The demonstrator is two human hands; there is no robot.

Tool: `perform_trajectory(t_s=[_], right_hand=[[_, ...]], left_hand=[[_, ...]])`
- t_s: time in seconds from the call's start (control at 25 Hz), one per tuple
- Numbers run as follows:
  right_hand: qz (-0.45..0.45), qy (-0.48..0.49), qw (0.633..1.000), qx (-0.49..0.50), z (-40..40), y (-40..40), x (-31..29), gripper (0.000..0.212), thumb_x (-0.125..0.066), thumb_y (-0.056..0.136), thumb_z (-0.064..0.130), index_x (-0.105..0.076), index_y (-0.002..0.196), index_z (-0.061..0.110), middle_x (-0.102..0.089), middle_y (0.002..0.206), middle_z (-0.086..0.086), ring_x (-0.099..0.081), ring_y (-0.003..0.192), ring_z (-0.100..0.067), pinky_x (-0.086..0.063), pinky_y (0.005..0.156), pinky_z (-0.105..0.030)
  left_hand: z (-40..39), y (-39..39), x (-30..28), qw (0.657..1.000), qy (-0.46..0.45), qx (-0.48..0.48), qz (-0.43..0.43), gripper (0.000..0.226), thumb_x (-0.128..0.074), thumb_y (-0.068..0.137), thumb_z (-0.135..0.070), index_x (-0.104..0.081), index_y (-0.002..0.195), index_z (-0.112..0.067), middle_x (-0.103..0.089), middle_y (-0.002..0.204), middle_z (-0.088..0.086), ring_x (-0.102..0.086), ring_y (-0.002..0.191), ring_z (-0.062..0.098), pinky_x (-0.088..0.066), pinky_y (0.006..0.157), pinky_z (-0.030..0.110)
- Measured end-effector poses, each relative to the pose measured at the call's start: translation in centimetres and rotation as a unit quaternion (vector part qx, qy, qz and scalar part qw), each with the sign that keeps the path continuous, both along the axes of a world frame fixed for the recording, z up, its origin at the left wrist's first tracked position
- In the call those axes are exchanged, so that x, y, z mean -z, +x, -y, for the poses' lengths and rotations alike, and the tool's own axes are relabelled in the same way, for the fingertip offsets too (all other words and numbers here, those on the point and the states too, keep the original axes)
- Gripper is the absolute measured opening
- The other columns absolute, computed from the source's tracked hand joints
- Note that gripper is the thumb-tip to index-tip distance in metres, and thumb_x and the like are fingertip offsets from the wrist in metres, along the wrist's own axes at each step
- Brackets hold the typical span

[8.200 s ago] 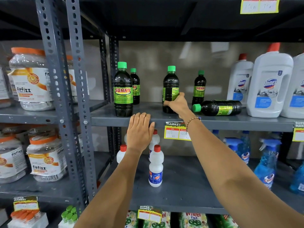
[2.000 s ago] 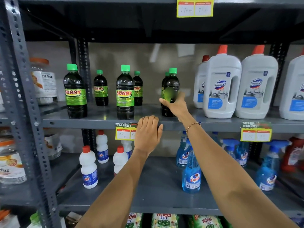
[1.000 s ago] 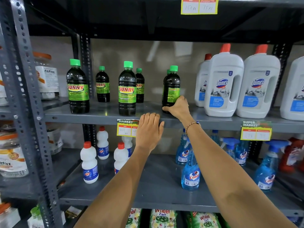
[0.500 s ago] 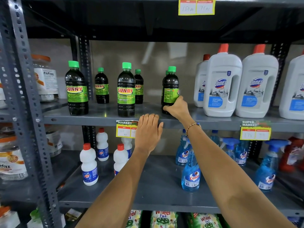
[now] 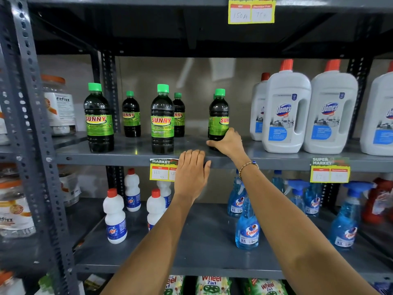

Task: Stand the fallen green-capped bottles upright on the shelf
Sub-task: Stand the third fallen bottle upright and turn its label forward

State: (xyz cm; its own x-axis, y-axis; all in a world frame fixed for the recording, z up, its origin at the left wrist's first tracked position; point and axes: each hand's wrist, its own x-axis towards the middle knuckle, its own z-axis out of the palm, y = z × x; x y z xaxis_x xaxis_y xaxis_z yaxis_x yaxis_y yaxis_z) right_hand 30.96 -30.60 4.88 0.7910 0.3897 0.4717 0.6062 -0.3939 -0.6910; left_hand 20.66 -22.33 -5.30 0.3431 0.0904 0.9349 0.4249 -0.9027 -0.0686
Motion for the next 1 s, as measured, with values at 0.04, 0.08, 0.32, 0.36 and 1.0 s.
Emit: perform_trajectory(t_s=[0.04,0.08,0.32,0.36,1.0], right_hand=[[-0.012,0.004,1.000,-0.009,0.03,-0.03,-0.01,0.069,-0.079,0.070,0.031,-0.047,0.123,0.001,-0.058,0.122,-0.015,-0.056,0.115,-0.029,-0.048,0.091,-0.035],[-0.024,0.007,1.000,-0.015,0.05,-0.06,-0.02,0.065,-0.078,0.071,0.027,-0.047,0.122,0.002,-0.059,0.121,-0.015,-0.057,0.113,-0.029,-0.048,0.087,-0.032],[-0.023,0.003,1.000,-0.015,0.08,0.15,0.16,0.070,-0.082,0.067,0.027,-0.046,0.123,0.004,-0.059,0.122,-0.013,-0.057,0.114,-0.029,-0.049,0.091,-0.034],[-0.031,0.002,0.999,-0.019,0.05,0.15,0.14,0.068,-0.080,0.069,0.025,-0.046,0.124,0.004,-0.059,0.122,-0.013,-0.057,0.115,-0.029,-0.048,0.088,-0.032],[0.013,-0.009,1.000,0.008,-0.16,0.31,0.45,0.082,-0.083,0.068,0.036,-0.039,0.127,0.000,-0.049,0.130,-0.017,-0.050,0.122,-0.034,-0.044,0.098,-0.041]], left_hand=[[0.02,-0.04,0.03,1.000,-0.002,0.002,-0.004,0.040,-0.033,0.097,-0.035,-0.060,0.111,-0.008,-0.064,0.107,0.008,-0.058,0.103,0.029,-0.036,0.100,0.038],[0.04,-0.08,0.06,1.000,-0.005,0.002,-0.008,0.041,-0.032,0.097,-0.035,-0.059,0.112,-0.008,-0.064,0.108,0.008,-0.058,0.104,0.029,-0.036,0.101,0.039],[0.14,-0.19,-0.03,1.000,-0.008,0.004,-0.008,0.040,-0.032,0.098,-0.035,-0.059,0.111,-0.009,-0.064,0.107,0.007,-0.058,0.103,0.028,-0.035,0.100,0.038],[0.16,-0.22,-0.07,1.000,-0.008,0.006,-0.007,0.039,-0.033,0.097,-0.034,-0.059,0.111,-0.008,-0.064,0.107,0.007,-0.058,0.102,0.028,-0.035,0.100,0.038],[0.10,-0.29,-0.01,1.000,-0.006,0.015,-0.017,0.038,-0.034,0.098,-0.033,-0.059,0.112,-0.008,-0.064,0.108,0.007,-0.058,0.103,0.028,-0.040,0.099,0.039]])
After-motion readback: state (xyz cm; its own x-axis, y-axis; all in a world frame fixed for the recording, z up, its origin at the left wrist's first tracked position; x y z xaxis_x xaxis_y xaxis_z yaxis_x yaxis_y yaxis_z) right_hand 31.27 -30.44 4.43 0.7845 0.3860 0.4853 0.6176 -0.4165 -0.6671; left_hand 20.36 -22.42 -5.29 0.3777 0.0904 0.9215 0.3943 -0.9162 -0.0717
